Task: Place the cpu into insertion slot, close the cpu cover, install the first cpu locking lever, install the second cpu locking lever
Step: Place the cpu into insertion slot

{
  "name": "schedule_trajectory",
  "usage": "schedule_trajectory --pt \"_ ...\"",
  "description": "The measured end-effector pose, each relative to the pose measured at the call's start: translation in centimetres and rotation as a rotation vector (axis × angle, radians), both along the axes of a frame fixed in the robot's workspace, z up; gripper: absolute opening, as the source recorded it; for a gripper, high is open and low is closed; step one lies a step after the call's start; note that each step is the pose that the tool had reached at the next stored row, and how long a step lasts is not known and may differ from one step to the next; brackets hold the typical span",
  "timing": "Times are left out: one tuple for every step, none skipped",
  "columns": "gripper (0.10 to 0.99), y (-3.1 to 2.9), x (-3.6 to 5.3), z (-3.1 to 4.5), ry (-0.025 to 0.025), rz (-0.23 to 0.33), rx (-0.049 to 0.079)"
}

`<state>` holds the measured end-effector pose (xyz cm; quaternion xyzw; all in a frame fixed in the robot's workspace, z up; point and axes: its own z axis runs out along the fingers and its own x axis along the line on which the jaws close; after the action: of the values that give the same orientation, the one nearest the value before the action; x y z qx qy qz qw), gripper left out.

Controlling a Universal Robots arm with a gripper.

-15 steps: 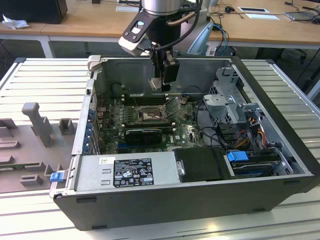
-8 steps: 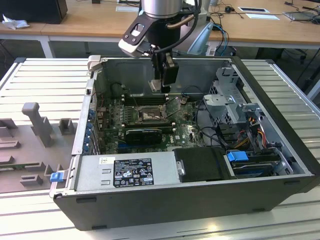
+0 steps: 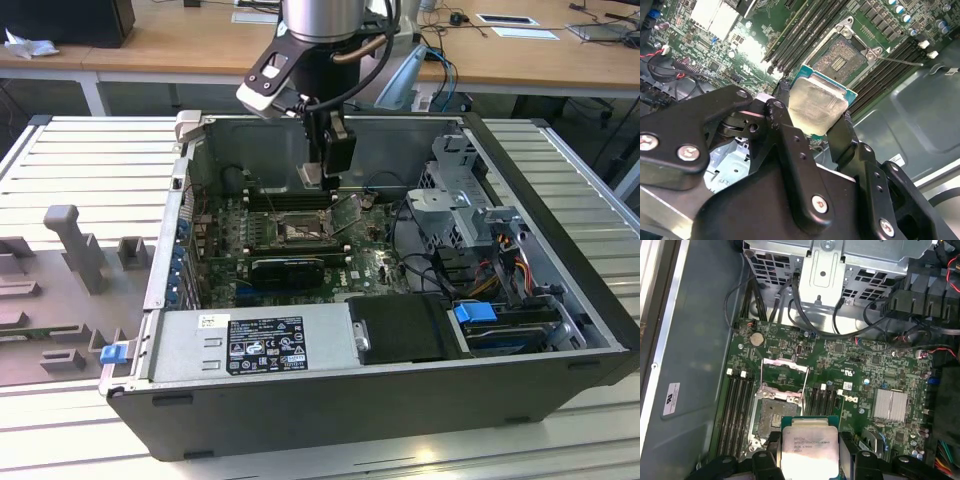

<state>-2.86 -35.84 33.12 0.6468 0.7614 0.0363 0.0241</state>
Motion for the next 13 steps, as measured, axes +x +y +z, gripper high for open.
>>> schedule_trajectory --pt "0.545 0.00 0.00 -0.07 0.0000 -0.004 0.000" --pt "0.545 0.00 0.00 -0.10 0.0000 -0.006 0.000" --pt "0.545 0.00 0.00 -0.14 0.0000 -0.010 0.000" --pt "0.545 0.00 0.00 -0.20 0.0000 -0.016 0.000" --pt "0.545 0.00 0.00 -0.24 0.0000 -0.022 0.000" --pt "0.545 0.00 0.00 -0.29 0.0001 -0.032 0.000" --pt "0.545 0.00 0.00 -0.33 0.0000 -0.038 0.000" --pt "0.545 0.00 0.00 -0.38 0.0000 -0.049 0.000" --pt "0.545 0.00 0.00 -0.42 0.0000 -0.058 0.000" --pt "0.545 0.00 -0.01 -0.47 0.0000 -0.069 0.000" --pt "0.545 0.00 -0.01 -0.51 0.0000 -0.078 0.000" --pt "0.545 0.00 0.00 -0.57 0.0000 -0.089 0.000" --pt "0.545 0.00 -0.01 -0.61 0.0000 -0.093 0.000"
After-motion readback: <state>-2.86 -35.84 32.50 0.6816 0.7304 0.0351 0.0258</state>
